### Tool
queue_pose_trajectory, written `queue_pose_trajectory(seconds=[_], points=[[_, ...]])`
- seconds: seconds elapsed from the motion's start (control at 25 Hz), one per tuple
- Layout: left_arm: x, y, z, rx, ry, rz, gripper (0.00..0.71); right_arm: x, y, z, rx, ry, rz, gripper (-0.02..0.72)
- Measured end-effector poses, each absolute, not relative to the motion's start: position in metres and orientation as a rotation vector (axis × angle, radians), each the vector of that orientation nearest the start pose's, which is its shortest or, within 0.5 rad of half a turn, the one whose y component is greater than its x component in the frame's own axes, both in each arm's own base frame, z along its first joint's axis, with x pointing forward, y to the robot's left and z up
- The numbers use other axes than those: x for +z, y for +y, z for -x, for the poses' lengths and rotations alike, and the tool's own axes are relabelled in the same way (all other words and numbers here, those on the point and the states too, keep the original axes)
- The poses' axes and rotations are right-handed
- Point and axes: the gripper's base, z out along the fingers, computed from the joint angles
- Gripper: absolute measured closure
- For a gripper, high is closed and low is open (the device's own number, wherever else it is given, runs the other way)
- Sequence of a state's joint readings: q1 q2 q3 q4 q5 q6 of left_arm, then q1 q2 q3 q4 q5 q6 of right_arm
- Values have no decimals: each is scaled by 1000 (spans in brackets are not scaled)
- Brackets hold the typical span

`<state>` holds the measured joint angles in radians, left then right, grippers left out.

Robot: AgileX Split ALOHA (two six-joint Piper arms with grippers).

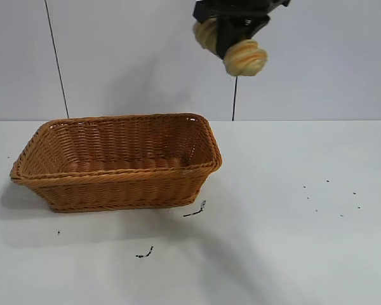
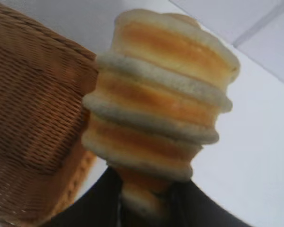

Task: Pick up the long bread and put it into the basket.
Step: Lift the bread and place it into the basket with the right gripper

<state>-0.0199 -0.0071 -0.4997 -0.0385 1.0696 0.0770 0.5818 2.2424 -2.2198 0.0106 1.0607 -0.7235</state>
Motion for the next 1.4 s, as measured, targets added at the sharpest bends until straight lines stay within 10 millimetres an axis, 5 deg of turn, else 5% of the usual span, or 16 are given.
queue_pose_trajectory(seconds=[0.28,0.64,0.76,0.92,1.0,1.24,1.4], points=[[276,-3,6,-10,2043,-101,18,244,312,-417,-134,1727,1920,576],[276,-3,6,-10,2043,-101,18,177,323,-429,-150,1669,2059,576],[276,-3,6,-10,2043,-101,18,168,325,-430,-122,1682,2059,481],[276,-3,6,-10,2043,-101,18,168,328,-430,-95,1681,2034,148],[276,-3,6,-10,2043,-101,18,170,328,-430,-93,1678,2027,58],[276,-3,6,-10,2043,-101,18,188,327,-426,-42,1738,1948,14],[276,-3,6,-10,2043,-101,18,217,326,-417,134,1995,1653,14]])
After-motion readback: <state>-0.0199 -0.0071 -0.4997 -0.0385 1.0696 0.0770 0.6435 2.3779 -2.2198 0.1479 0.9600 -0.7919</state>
